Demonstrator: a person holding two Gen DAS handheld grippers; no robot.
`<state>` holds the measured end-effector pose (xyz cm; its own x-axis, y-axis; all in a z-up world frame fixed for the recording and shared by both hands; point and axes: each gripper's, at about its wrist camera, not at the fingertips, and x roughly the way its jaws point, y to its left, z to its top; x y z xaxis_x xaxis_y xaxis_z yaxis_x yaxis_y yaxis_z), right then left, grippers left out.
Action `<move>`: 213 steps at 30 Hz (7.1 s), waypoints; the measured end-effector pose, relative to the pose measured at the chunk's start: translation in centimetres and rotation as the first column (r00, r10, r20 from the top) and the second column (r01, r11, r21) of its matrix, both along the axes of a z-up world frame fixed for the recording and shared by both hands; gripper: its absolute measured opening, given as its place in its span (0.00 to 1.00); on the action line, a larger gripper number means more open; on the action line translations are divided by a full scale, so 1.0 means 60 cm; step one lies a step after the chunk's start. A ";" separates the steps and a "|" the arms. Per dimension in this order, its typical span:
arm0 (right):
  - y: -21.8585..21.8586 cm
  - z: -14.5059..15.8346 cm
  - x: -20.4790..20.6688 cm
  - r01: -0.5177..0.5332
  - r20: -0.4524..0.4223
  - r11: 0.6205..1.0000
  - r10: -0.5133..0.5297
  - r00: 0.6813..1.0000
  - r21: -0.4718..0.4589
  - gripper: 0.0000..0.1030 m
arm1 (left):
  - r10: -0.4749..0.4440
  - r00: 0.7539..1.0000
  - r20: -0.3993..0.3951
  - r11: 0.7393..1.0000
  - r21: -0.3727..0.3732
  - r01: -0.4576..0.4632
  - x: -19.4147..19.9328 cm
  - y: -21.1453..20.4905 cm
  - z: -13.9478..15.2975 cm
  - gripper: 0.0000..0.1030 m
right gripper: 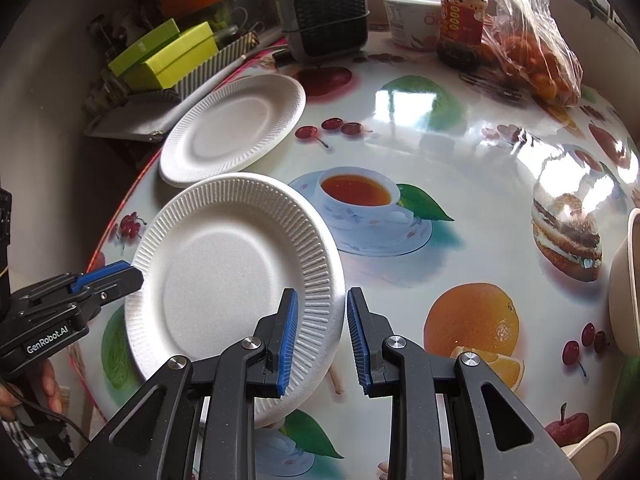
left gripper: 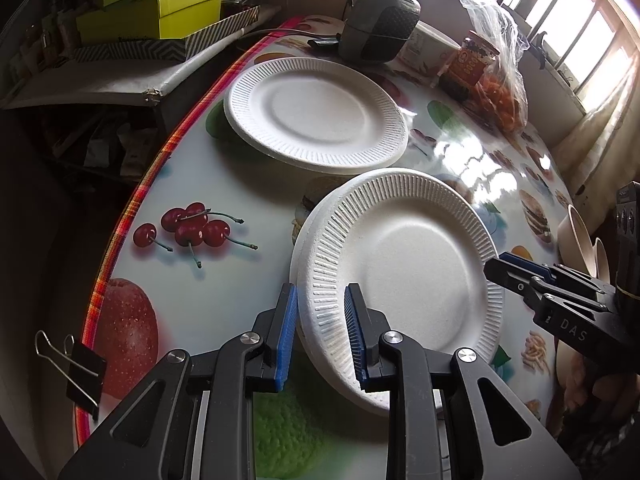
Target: Organize plates and bowls
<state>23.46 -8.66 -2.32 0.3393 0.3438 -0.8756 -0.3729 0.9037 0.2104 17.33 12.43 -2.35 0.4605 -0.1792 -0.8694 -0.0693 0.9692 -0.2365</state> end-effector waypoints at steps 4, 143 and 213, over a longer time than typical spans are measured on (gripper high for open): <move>0.000 0.001 0.000 -0.001 0.002 1.000 0.001 1.000 -0.003 0.27 | 0.002 1.000 0.003 1.000 0.001 -0.002 0.000 0.003 0.002 0.28; 0.015 0.083 0.173 -0.097 -0.002 0.962 0.101 0.995 0.257 0.17 | 0.054 0.993 0.102 0.986 -0.162 -0.037 0.132 0.100 0.075 0.22; -0.047 -0.003 0.018 -0.056 -0.071 0.981 0.071 0.995 0.188 0.18 | 0.001 1.000 0.018 0.988 -0.154 0.002 0.001 0.038 -0.002 0.22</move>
